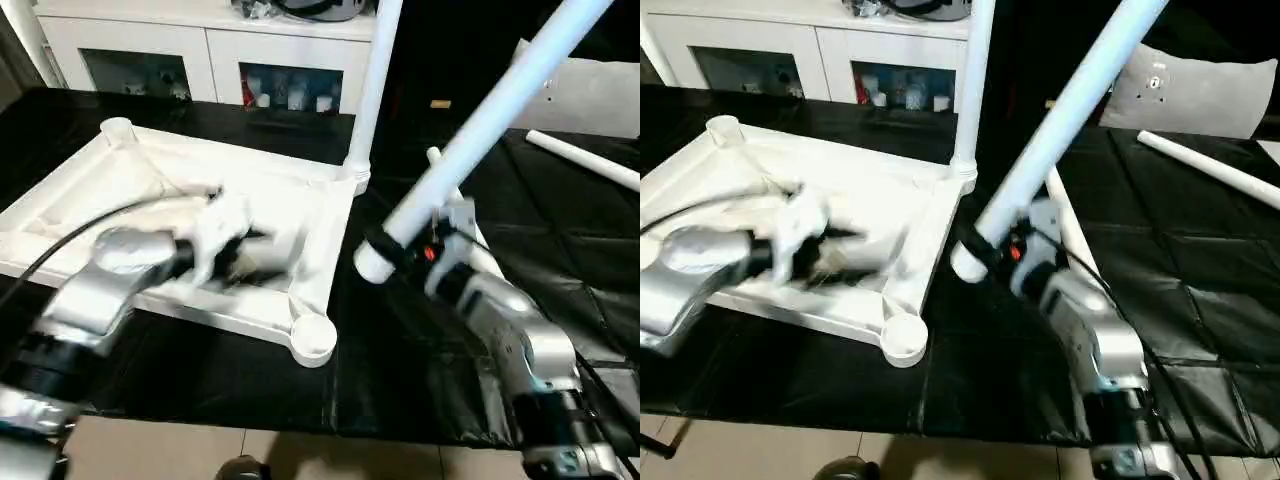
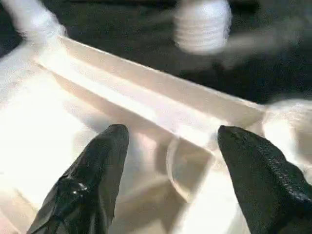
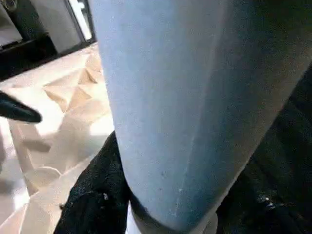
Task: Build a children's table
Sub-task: Pick table leg, then rotate table base
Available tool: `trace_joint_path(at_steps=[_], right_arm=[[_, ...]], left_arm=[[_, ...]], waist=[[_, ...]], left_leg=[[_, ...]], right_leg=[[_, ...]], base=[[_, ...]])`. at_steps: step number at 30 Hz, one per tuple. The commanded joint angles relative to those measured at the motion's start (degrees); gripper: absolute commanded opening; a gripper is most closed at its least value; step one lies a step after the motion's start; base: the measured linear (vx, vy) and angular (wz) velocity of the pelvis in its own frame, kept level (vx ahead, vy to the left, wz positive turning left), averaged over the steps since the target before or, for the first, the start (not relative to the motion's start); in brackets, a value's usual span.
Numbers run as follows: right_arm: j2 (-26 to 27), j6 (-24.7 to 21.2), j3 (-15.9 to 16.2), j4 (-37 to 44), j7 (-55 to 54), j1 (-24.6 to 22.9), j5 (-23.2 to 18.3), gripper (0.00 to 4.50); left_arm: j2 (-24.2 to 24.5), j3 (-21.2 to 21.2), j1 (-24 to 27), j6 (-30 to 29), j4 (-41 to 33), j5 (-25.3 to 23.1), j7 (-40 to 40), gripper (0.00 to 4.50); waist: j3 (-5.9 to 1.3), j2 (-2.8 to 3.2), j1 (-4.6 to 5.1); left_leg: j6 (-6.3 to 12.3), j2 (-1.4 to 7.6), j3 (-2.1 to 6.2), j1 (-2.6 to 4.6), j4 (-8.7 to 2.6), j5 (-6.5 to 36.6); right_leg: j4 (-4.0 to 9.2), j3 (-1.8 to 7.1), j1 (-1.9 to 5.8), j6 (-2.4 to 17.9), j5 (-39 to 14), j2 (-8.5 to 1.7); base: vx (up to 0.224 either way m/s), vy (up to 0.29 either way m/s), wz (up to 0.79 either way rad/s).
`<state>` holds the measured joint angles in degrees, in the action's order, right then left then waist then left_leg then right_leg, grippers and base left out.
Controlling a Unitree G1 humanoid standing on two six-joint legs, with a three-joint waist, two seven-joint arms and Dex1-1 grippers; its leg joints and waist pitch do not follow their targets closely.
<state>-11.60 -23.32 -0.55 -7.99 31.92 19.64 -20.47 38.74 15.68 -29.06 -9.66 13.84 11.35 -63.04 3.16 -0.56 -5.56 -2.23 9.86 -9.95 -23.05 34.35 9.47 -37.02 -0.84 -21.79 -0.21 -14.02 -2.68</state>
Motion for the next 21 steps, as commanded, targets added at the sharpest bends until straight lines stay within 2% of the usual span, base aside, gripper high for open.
trace_joint_path(at_steps=[1,2,3,5,7,9,11,12,13,14,15,16,21], right_arm=[[-0.9,1.0,-0.1,2.7,0.6,-0.5,-0.1,1.89],[-1.0,0.7,-0.2,3.5,0.6,-1.2,-0.1,1.89],[-1.1,0.3,-0.3,4.5,0.5,-1.9,-0.1,1.89],[-1.2,0.1,-0.4,5.1,0.5,-2.4,-0.2,1.89],[-1.4,-0.2,-0.3,6.1,0.7,-3.5,-0.3,1.89],[-1.6,-0.3,-0.1,7.6,0.8,-5.1,-0.4,1.89],[-1.6,-0.3,-0.1,7.6,0.8,-5.1,-0.4,1.89],[-1.7,-0.4,0.0,8.1,0.8,-5.5,-0.5,1.89],[-1.8,-0.6,0.0,8.7,0.8,-6.0,-0.6,1.89],[-1.8,-0.6,0.0,8.7,0.8,-6.0,-0.6,1.89],[-1.9,-1.1,0.0,9.6,0.7,-6.7,-0.8,1.89],[-1.9,-1.1,0.0,9.7,0.7,-6.9,-0.8,1.89],[-1.8,-1.2,0.2,10.1,0.6,-7.4,-0.7,1.89]], left_arm=[[1.4,0.4,0.0,2.7,0.0,-0.8,-3.5,3.32],[2.5,0.5,0.0,4.1,0.5,-0.9,-5.4,3.32],[3.6,0.8,-0.1,5.7,1.2,-1.0,-7.4,3.32],[4.1,0.9,-0.1,6.6,1.5,-0.9,-8.5,3.32],[5.0,1.1,0.0,7.7,1.9,-0.7,-10.4,3.32],[6.0,1.4,0.2,9.4,2.7,-0.7,-13.5,3.32],[6.0,1.4,0.2,9.4,2.7,-0.7,-13.5,3.32],[6.6,1.9,0.4,9.5,2.9,-0.8,-15.1,3.32],[7.1,2.3,0.6,9.8,3.0,-1.1,-16.2,3.14],[7.1,2.3,0.6,9.8,3.0,-1.1,-16.2,3.04],[7.6,3.3,1.0,9.8,2.8,-1.1,-19.3,2.96],[7.6,3.4,1.1,10.1,2.9,-1.2,-19.6,2.84],[7.1,4.5,0.9,12.3,4.2,-2.9,-20.1,2.46]], waist=[[-3.86,1.02,0.00],[-3.85,1.00,0.06],[-3.79,1.27,0.07],[-3.86,1.20,0.20],[-3.75,1.79,0.19],[-3.78,1.94,0.24],[-3.80,1.79,0.36],[-3.76,2.07,0.41],[-3.75,2.36,0.35],[-3.77,2.13,0.34],[-3.74,2.41,0.32],[-3.71,2.32,0.35],[-3.78,2.73,0.34]], left_leg=[[-4.06,3.00,1.08,2.37,-4.49,10.9],[-4.09,3.00,1.05,2.39,-4.50,11.1],[-4.13,3.01,1.07,2.40,-4.54,11.8],[-4.26,3.02,1.05,2.45,-4.55,12.1],[-4.61,3.03,1.13,2.50,-4.62,13.2],[-4.80,3.02,1.14,2.59,-4.67,14.1],[-4.67,3.00,1.11,2.46,-4.62,13.6],[-4.61,2.96,1.09,2.43,-4.56,13.8],[-4.62,2.92,1.17,2.40,-4.53,13.8],[-4.39,2.99,1.12,2.40,-4.54,13.6],[-4.30,2.97,1.14,2.44,-4.56,13.8],[-4.21,2.97,1.13,2.39,-4.57,13.8],[-4.37,3.09,1.15,2.51,-4.57,14.6]], right_leg=[[4.02,2.02,1.53,9.9,0.9,-4.74],[3.93,1.99,1.49,10.1,1.0,-4.68],[4.06,2.04,1.46,10.4,0.6,-4.80],[3.89,1.99,1.46,10.9,0.8,-4.79],[4.02,2.02,1.33,11.2,-0.2,-4.85],[4.04,2.00,1.31,11.2,0.2,-4.66],[3.83,1.98,1.48,11.9,1.2,-4.79],[3.88,2.00,1.44,12.2,1.1,-4.81],[3.87,2.03,1.48,12.3,0.8,-4.87],[3.93,2.07,1.55,12.2,0.6,-4.86],[3.96,2.06,1.46,12.3,0.3,-4.85],[3.98,2.09,1.51,12.3,0.1,-4.84],[3.93,2.03,1.37,12.9,-0.8,-4.92]], base=[[0.000,0.000,0.00],[0.000,0.000,0.00],[0.000,0.000,0.00],[0.000,0.000,0.00],[0.000,0.000,0.00],[0.000,0.000,0.00],[0.000,0.000,0.00],[0.000,0.000,0.00],[0.000,0.000,0.00],[0.000,0.000,0.00],[0.000,0.000,0.00],[0.000,0.000,0.00],[0.000,0.000,0.00]])
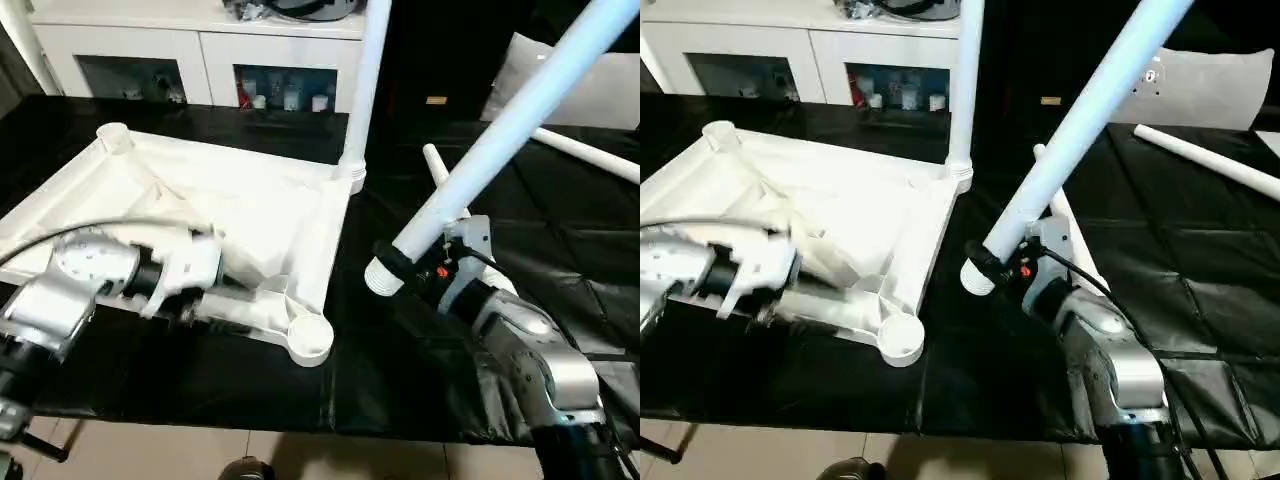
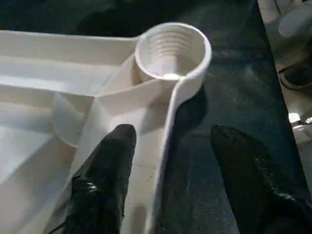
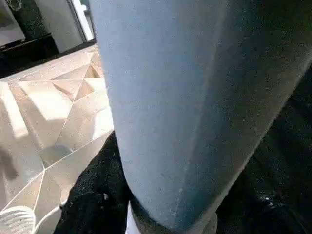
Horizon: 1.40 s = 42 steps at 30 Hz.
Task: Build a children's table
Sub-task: Rotate table base
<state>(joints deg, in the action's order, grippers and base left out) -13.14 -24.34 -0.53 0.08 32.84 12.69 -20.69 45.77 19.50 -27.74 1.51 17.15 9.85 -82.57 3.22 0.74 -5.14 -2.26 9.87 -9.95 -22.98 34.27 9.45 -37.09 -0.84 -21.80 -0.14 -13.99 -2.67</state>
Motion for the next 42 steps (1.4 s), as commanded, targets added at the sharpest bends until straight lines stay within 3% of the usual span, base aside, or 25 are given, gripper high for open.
trace_joint_path(at_steps=[1,2,3,5,6,8,9,11,13,16,18,23,29,31,32,33,35,37,38,39,42], right_arm=[[-0.3,-0.2,0.2,2.0,-0.3,-0.4,-0.4,1.89],[-0.1,-0.2,0.3,2.1,-0.5,-0.4,-0.3,1.89],[0.0,-0.3,0.5,2.2,-0.6,-0.4,-0.2,1.89],[0.1,-0.6,0.5,2.3,-0.7,-0.4,-0.2,1.89],[0.2,-0.8,0.5,2.4,-0.8,-0.4,-0.3,1.89],[0.2,-0.8,0.5,2.4,-0.9,-0.4,-0.3,1.89],[0.0,-0.7,0.5,2.7,-0.8,-0.8,-0.2,1.89],[-0.2,-0.7,0.5,3.0,-0.8,-1.1,0.0,1.89],[-0.3,-0.7,0.4,3.0,-0.8,-1.2,-0.1,1.89],[-0.4,-0.8,0.7,3.2,-0.9,-1.4,0.0,1.89],[-0.4,-1.7,1.3,3.3,-1.0,-1.6,0.1,1.89],[0.2,-2.2,2.1,3.0,-1.2,-1.3,0.2,1.89],[0.6,-2.4,2.0,2.4,-1.9,-0.2,0.3,1.89],[-0.1,-3.0,2.9,2.4,-2.2,0.3,1.6,1.89],[-0.4,-3.1,3.2,2.5,-2.4,0.4,2.0,1.89],[-0.3,-6.1,2.4,3.0,-3.5,1.3,0.9,1.89],[-0.2,-6.3,2.2,3.0,-3.5,1.6,0.5,1.89],[-0.4,-7.3,2.0,2.8,-4.1,2.3,0.6,1.89],[-0.4,-7.4,2.0,2.8,-4.1,2.4,0.6,1.89],[-0.8,-8.8,2.0,2.7,-4.1,3.2,0.5,1.89],[-1.0,-9.4,2.2,2.7,-3.8,4.0,0.3,1.89]], left_arm=[[0.1,0.7,-0.5,1.1,0.9,-1.4,-0.5,2.37],[-0.8,1.6,-1.0,3.4,3.1,-3.4,0.5,2.23],[-1.9,2.3,-1.7,5.5,5.6,-5.0,1.5,2.12],[-2.9,2.7,-2.3,7.1,7.8,-6.2,2.3,2.06],[-3.9,2.9,-2.9,8.2,9.7,-6.7,2.8,1.91],[-4.1,2.9,-3.1,8.3,10.1,-6.8,2.8,1.78],[-4.6,2.8,-3.7,8.7,11.3,-6.8,2.4,1.64],[-4.8,2.7,-3.9,9.0,11.8,-6.8,2.2,1.62],[-4.9,2.6,-4.0,9.3,12.4,-7.0,2.1,1.31],[-6.1,2.6,-5.0,11.4,15.8,-8.6,2.4,1.21],[-6.7,3.0,-5.7,11.4,17.6,-10.4,4.5,1.03],[-7.3,3.7,-6.6,8.2,18.9,-12.0,6.8,0.68],[-9.9,3.7,-6.2,-1.6,16.8,-11.6,6.2,0.26],[-12.7,4.1,-6.3,-4.9,16.9,-13.9,11.3,0.16],[-13.6,4.2,-6.3,-5.8,17.0,-14.6,13.0,0.16],[-16.6,3.5,-6.1,-10.1,15.6,-13.9,17.0,0.03],[-17.3,3.4,-6.0,-11.3,15.0,-13.6,17.7,0.01],[-19.1,3.2,-5.7,-14.4,12.7,-12.9,18.8,0.00],[-19.3,3.2,-5.6,-14.6,12.5,-12.9,18.9,0.00],[-21.2,3.1,-5.1,-17.3,10.6,-12.7,19.9,0.00],[-23.1,3.1,-4.2,-18.0,9.4,-13.4,21.1,0.00]], waist=[[-3.78,1.38,-0.02],[-3.85,1.38,-0.01],[-3.74,1.87,0.06],[-3.98,1.66,-0.14],[-4.03,1.94,-0.18],[-4.11,1.97,-0.20],[-4.19,2.56,-0.26],[-4.14,2.12,-0.19],[-4.11,2.17,-0.19],[-4.05,1.89,-0.27],[-4.04,2.05,-0.30],[-4.02,2.03,-0.45],[-4.13,2.14,-0.28],[-4.18,2.20,-0.21],[-4.06,2.09,-0.20],[-4.02,1.63,-0.26],[-4.03,1.75,-0.38],[-3.98,1.25,-0.28],[-3.99,1.41,-0.32],[-3.98,0.85,-0.20],[-4.00,1.06,-0.30]], left_leg=[[-4.38,3.06,1.14,2.46,-4.54,15.0],[-4.42,3.06,1.16,2.50,-4.52,14.9],[-4.58,2.96,1.15,2.52,-4.49,15.7],[-4.61,3.02,1.19,2.49,-4.38,15.1],[-4.53,3.03,1.22,2.44,-4.35,14.4],[-4.44,3.06,1.30,2.33,-4.30,13.8],[-4.45,3.07,1.37,2.34,-4.22,13.5],[-4.11,3.02,1.28,2.28,-4.22,13.5],[-3.42,2.92,1.22,2.22,-4.09,13.0],[-2.97,3.01,1.16,2.16,-4.07,13.1],[-2.76,3.05,1.18,2.11,-4.07,12.7],[-2.87,3.28,1.25,2.32,-4.23,13.6],[-2.36,3.13,1.22,2.07,-4.03,11.6],[-1.97,3.05,1.17,2.00,-3.91,10.9],[-1.84,3.05,1.15,2.07,-3.93,11.1],[-1.26,3.04,1.09,2.06,-3.83,10.9],[-0.82,2.99,1.11,2.02,-3.77,10.7],[-0.49,3.02,1.08,1.85,-3.84,10.8],[-0.52,3.03,1.16,1.88,-3.84,10.7],[-0.04,2.92,1.06,1.76,-3.83,10.2],[0.51,2.94,1.07,1.77,-3.69,9.3]], right_leg=[[4.04,2.04,1.34,12.8,-1.2,-4.87],[3.96,2.02,1.39,12.8,-1.0,-4.86],[4.35,2.08,1.31,12.5,-1.0,-4.84],[4.09,2.10,1.60,12.6,-0.3,-5.07],[4.02,2.06,1.59,12.7,0.6,-5.08],[3.85,2.01,1.69,12.9,1.8,-5.09],[3.67,1.96,1.66,13.1,2.9,-5.13],[3.77,1.95,1.82,13.1,3.4,-5.02],[3.81,1.94,1.79,13.5,3.4,-5.01],[4.09,2.06,1.89,13.4,0.8,-5.29],[4.08,2.06,1.78,13.2,0.0,-5.29],[4.24,2.11,1.46,13.2,-2.1,-5.47],[4.01,2.03,1.70,13.7,1.3,-5.45],[3.98,2.02,1.87,13.8,2.2,-5.34],[4.15,2.01,1.81,13.8,1.9,-5.26],[4.21,2.04,1.96,14.1,1.0,-5.41],[4.46,2.05,1.92,13.8,-1.0,-5.56],[4.74,2.09,1.97,12.8,-4.4,-5.56],[4.65,2.06,1.93,12.7,-4.6,-5.51],[4.83,2.07,1.99,12.3,-5.2,-5.42],[4.95,2.08,1.86,12.0,-5.7,-5.44]], base=[[0.000,0.000,0.00],[0.000,0.000,0.00],[0.000,0.000,0.00],[0.000,0.000,0.00],[0.000,0.000,0.00],[0.000,0.000,0.00],[0.000,0.000,0.00],[0.000,0.000,0.00],[0.000,0.000,0.00],[0.000,0.000,0.00],[0.000,0.000,0.00],[0.000,0.000,0.00],[0.000,0.000,0.00],[0.000,0.000,0.00],[0.000,0.000,0.00],[0.000,0.000,0.00],[0.000,0.000,0.00],[0.000,0.000,0.00],[0.000,0.000,0.00],[0.000,0.000,0.00],[0.000,0.000,0.00]])
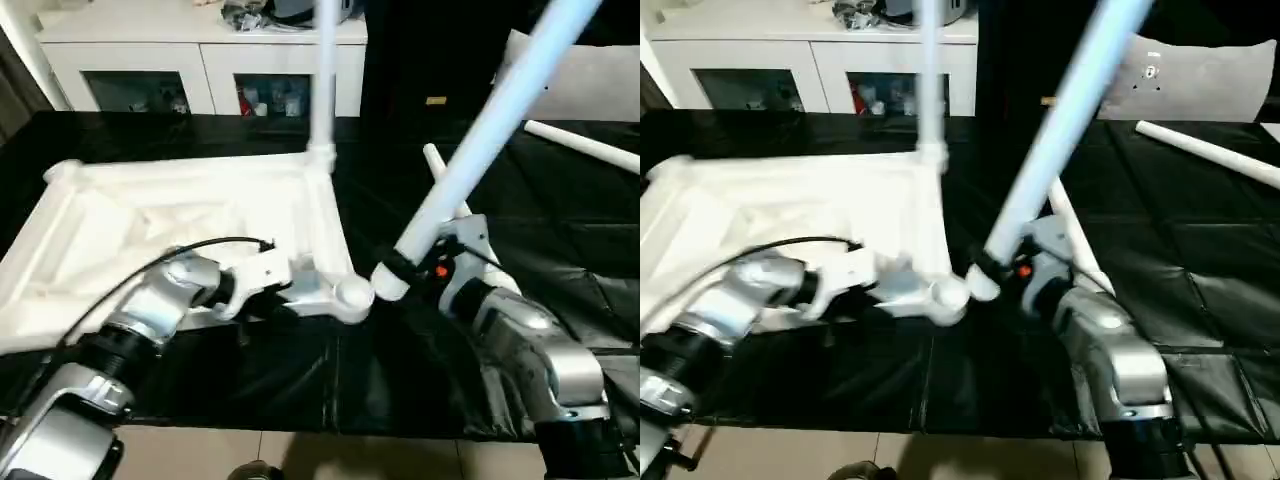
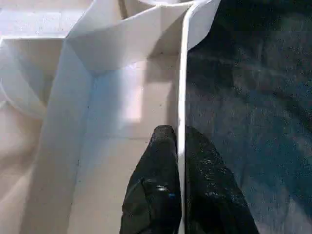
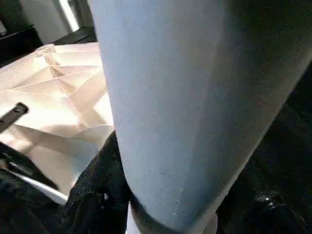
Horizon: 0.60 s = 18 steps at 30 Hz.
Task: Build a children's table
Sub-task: Rotate table base
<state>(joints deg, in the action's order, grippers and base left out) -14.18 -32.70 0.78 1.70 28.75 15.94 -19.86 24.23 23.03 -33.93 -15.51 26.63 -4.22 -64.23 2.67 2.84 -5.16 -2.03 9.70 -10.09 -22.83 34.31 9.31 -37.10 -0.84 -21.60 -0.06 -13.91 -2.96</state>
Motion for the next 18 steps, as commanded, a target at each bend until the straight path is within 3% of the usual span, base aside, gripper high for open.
trace_joint_path(at_steps=[1,6,8,10,11,13,14,16,18], right_arm=[[0.0,-1.0,0.9,1.1,0.3,0.7,-0.5,1.89],[-0.5,5.1,0.5,0.6,2.4,2.4,0.5,1.89],[-1.2,5.1,0.7,0.7,3.6,2.9,0.4,1.89],[-1.5,4.9,0.8,0.8,4.0,3.0,0.3,1.89],[-2.1,4.7,1.3,0.6,5.0,3.2,0.2,1.89],[-2.3,5.1,1.8,0.3,5.5,3.2,0.3,1.89],[-2.4,5.6,1.9,-0.2,5.8,3.2,0.4,1.89],[-2.3,6.0,1.9,-0.6,5.9,3.3,0.6,1.89],[-2.2,6.1,2.0,-0.8,6.0,3.4,0.6,1.89]], left_arm=[[-1.6,-0.5,2.0,-1.0,-0.1,0.7,2.8,0.00],[-2.2,-0.5,4.2,6.1,-2.3,1.7,3.1,0.00],[-2.1,-1.0,4.8,7.2,-3.6,2.5,2.5,0.00],[-2.2,-1.2,5.1,7.5,-4.2,2.6,2.2,0.00],[-2.7,-2.1,5.4,6.4,-4.6,3.0,2.5,0.00],[-3.0,-2.7,5.6,5.9,-4.4,3.5,2.7,0.00],[-2.9,-2.7,5.6,6.9,-4.0,3.5,2.4,0.00],[-2.6,-2.4,5.6,7.7,-2.8,2.9,2.3,0.47],[-2.7,-2.6,5.5,8.6,-1.5,2.5,2.7,0.62]], waist=[[-3.44,-0.99,-0.36],[-3.71,-1.18,-0.54],[-3.72,-1.47,-0.53],[-3.65,-1.28,-0.54],[-3.64,-1.75,-0.52],[-3.68,-1.66,-0.75],[-3.66,-2.02,-0.71],[-3.60,-1.90,-0.83],[-3.57,-1.72,-0.85]], left_leg=[[0.34,3.11,1.21,1.64,-3.72,9.5],[0.91,3.14,1.26,1.54,-3.76,8.9],[1.57,3.10,1.25,1.41,-3.75,8.2],[2.17,3.07,1.23,1.33,-3.70,7.8],[2.31,3.07,1.11,1.39,-3.70,7.9],[2.71,3.02,1.09,1.34,-3.58,7.1],[2.82,3.04,1.07,1.31,-3.62,7.1],[2.84,3.07,1.08,1.36,-3.63,7.5],[2.30,3.07,1.06,1.45,-3.68,8.5]], right_leg=[[5.01,2.07,1.56,11.8,-5.8,-5.11],[4.78,1.94,1.48,10.9,-3.5,-5.03],[4.67,1.87,1.57,11.0,-2.3,-5.07],[4.67,1.84,1.49,11.0,-2.3,-5.13],[4.78,1.85,1.47,11.0,-2.5,-5.07],[4.64,1.85,1.46,11.2,-2.0,-5.14],[4.65,1.83,1.51,11.1,-2.1,-5.12],[4.73,1.85,1.38,11.0,-3.1,-5.19],[4.92,1.88,1.22,10.8,-4.6,-5.20]], base=[[0.000,0.000,0.00],[0.000,0.000,0.00],[0.000,0.000,0.00],[0.000,0.000,0.00],[0.000,0.000,0.00],[0.000,0.000,0.00],[0.000,0.000,0.00],[0.000,0.000,0.00],[0.000,0.000,0.00]])
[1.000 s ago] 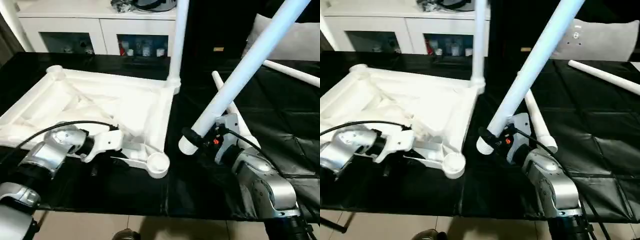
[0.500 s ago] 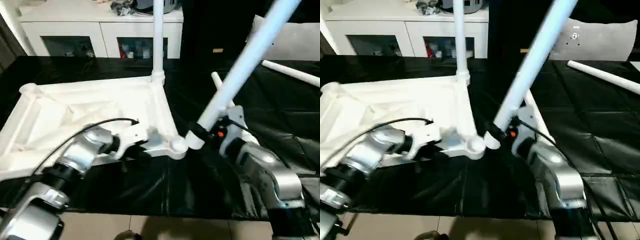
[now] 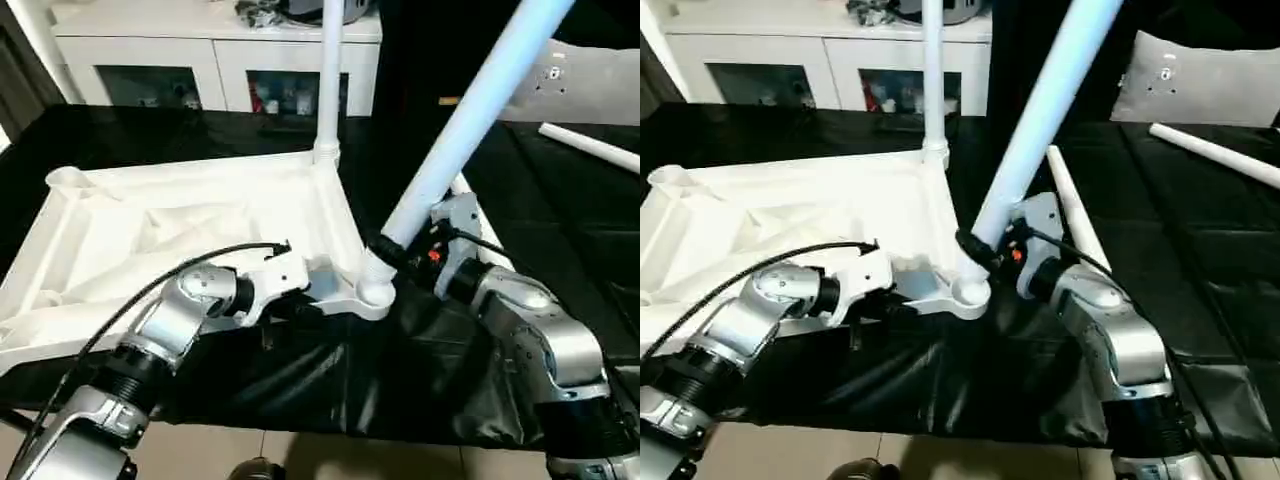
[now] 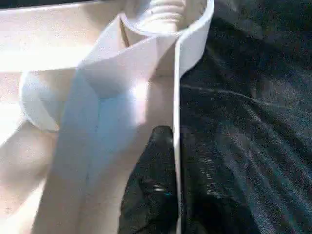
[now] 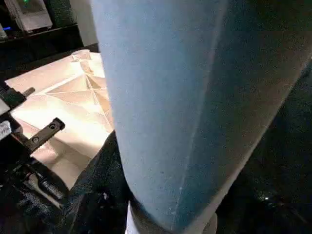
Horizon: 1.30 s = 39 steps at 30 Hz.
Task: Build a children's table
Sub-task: Rotate table base, then insert table leg to table base
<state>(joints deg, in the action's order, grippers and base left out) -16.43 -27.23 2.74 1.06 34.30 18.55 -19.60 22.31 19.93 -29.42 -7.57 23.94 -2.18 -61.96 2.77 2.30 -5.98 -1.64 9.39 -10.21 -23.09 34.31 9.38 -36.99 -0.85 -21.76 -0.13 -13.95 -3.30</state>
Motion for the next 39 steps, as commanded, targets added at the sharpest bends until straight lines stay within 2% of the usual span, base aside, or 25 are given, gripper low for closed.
trace_joint_path(at_steps=[1,2,3,8,12,13,17,19,22,25,29,35,38,39], right_arm=[[0.0,0.7,0.0,-0.2,0.5,0.8,0.3,1.89],[0.0,0.7,0.0,-0.2,0.5,0.8,0.3,1.89],[0.0,0.7,0.1,-0.2,0.6,0.8,0.3,1.89],[-0.3,0.8,0.6,0.1,0.9,0.4,0.6,1.89],[-0.2,1.2,0.9,0.0,0.8,0.2,0.8,1.89],[-0.2,1.2,0.9,0.0,0.8,0.2,0.8,1.89],[-0.2,1.3,1.1,-0.1,1.0,0.2,1.0,1.89],[-0.2,1.2,1.3,-0.2,1.1,0.3,1.1,1.89],[-0.4,1.2,1.8,-0.8,1.4,0.9,1.4,1.89],[-0.5,1.0,2.0,-1.2,1.6,1.3,1.5,1.89],[-1.3,-1.2,3.8,-2.7,3.8,3.4,1.9,1.89],[-3.4,-4.4,6.8,-4.3,7.0,5.0,2.9,1.89],[-4.8,-5.8,8.2,-5.4,9.3,6.0,2.9,1.89],[-5.2,-6.6,8.5,-5.4,9.9,6.1,2.8,1.89]], left_arm=[[-0.8,0.4,1.0,0.8,1.5,0.4,0.5,0.62],[-0.9,0.3,0.9,1.3,2.0,0.2,0.8,0.62],[-1.1,0.1,0.8,1.8,2.8,-0.1,1.4,0.81],[-2.1,-1.1,-0.2,4.2,6.6,-0.2,3.2,0.88],[-1.5,-0.3,-1.0,7.0,8.9,-0.9,2.0,0.88],[-1.5,-0.3,-1.1,7.1,8.9,-0.9,2.0,0.71],[-0.8,0.7,-1.9,9.5,11.2,-2.7,1.2,0.51],[-0.3,1.5,-2.2,10.4,12.0,-3.7,1.0,0.12],[0.1,2.5,-3.0,11.8,13.4,-4.9,0.3,0.05],[0.1,2.6,-3.4,12.1,13.8,-5.0,0.1,0.05],[0.0,3.4,-4.9,13.1,15.8,-5.2,-1.8,0.00],[0.5,4.2,-5.4,13.3,15.7,-5.1,-4.8,0.00],[1.3,4.7,-5.4,13.7,14.2,-4.3,-7.9,0.00],[1.4,4.7,-5.5,13.8,14.1,-4.3,-8.2,0.00]], waist=[[-3.66,-1.13,-0.09],[-3.63,-1.15,-0.14],[-3.59,-1.18,-0.24],[-3.43,-1.42,-0.32],[-3.35,-1.42,-0.22],[-3.36,-1.39,-0.24],[-3.39,-1.42,-0.22],[-3.41,-1.42,-0.26],[-3.38,-1.63,-0.16],[-3.37,-1.51,-0.09],[-3.32,-1.58,0.21],[-3.35,-1.76,0.24],[-3.44,-2.02,0.26],[-3.46,-1.93,0.24]], left_leg=[[1.68,3.46,1.20,1.81,-3.72,8.8],[1.56,3.49,1.20,1.84,-3.76,8.9],[1.19,3.50,1.23,1.82,-3.85,9.5],[-0.15,3.58,1.32,2.06,-4.18,12.4],[-1.10,3.62,1.45,2.10,-4.42,14.3],[-1.25,3.67,1.50,2.11,-4.47,14.4],[-1.30,3.65,1.49,2.02,-4.51,14.1],[-1.32,3.70,1.56,2.01,-4.55,14.1],[-1.43,3.66,1.47,2.04,-4.54,14.4],[-1.68,3.75,1.53,2.11,-4.63,14.8],[-2.17,3.69,1.61,2.18,-4.74,16.0],[-1.96,3.81,1.53,2.07,-4.67,14.9],[-1.41,3.81,1.45,2.04,-4.57,13.9],[-1.15,3.82,1.44,2.01,-4.51,13.3]], right_leg=[[4.81,1.90,1.34,10.9,-4.8,-4.86],[4.88,1.93,1.33,10.9,-5.0,-4.87],[4.92,1.94,1.30,10.6,-5.3,-4.79],[5.29,2.08,1.17,9.9,-8.2,-4.96],[5.59,2.17,0.99,9.1,-11.4,-5.07],[5.56,2.17,0.98,9.1,-11.6,-5.11],[5.51,2.20,0.95,8.9,-10.7,-5.06],[5.46,2.21,0.98,8.8,-10.6,-5.12],[5.52,2.22,0.91,8.9,-11.2,-5.17],[5.49,2.19,0.83,9.2,-11.0,-5.19],[5.53,2.16,0.86,9.5,-11.6,-5.13],[5.37,2.17,1.07,10.3,-9.5,-5.26],[5.20,2.13,1.18,10.8,-7.6,-5.26],[5.09,2.12,1.25,10.9,-6.8,-5.20]], base=[[0.000,0.000,0.00],[0.000,0.000,0.00],[0.000,0.000,0.00],[0.000,0.000,0.00],[0.000,0.000,0.00],[0.000,0.000,0.00],[0.000,0.000,0.00],[0.000,0.000,0.00],[0.000,0.000,0.00],[0.000,0.000,0.00],[0.000,0.000,0.00],[0.000,0.000,0.00],[0.000,0.000,0.00],[0.000,0.000,0.00]])
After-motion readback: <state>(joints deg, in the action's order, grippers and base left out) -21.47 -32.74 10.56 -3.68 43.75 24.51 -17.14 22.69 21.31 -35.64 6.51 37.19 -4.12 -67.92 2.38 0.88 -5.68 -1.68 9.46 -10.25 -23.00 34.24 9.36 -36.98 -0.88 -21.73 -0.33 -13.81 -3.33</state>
